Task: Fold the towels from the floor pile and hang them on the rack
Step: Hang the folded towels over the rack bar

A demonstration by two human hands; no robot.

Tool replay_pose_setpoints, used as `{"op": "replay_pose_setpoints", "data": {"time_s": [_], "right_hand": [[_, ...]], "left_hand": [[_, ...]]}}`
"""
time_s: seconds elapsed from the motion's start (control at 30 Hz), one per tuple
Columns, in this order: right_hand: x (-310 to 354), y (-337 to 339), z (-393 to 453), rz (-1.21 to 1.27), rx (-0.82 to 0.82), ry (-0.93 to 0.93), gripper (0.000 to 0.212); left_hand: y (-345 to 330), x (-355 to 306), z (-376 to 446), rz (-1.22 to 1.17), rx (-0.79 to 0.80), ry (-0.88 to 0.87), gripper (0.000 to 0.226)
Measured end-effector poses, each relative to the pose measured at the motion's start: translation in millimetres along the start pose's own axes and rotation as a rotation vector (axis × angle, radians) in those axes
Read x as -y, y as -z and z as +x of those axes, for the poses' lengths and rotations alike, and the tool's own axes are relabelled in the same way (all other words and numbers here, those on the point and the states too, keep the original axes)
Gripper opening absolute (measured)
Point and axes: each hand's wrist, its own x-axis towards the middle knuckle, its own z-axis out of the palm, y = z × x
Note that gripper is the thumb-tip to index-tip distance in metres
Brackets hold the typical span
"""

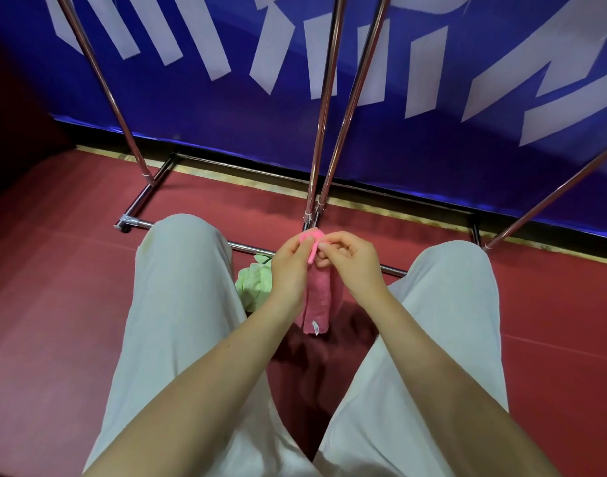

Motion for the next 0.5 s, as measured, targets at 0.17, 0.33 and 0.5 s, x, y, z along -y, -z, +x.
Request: {"op": "replay_pose_setpoints", "data": {"time_s": [0.17, 0.33, 0.5], "right_hand": [[-9, 5, 2, -0.379, -0.078, 0.238, 0.016], [-10, 11, 5, -0.312, -0.086, 0.192, 0.008], [-10, 10, 1, -0.133, -0.053, 0.054, 0.014]], "left_hand": [[2, 2, 7, 0.114, -0.011, -0.045, 0.023], [5, 5, 10, 0.144, -0.023, 0.006, 0.026], [5, 3, 7, 0.188, 0.022, -0.01, 0.029]]}}
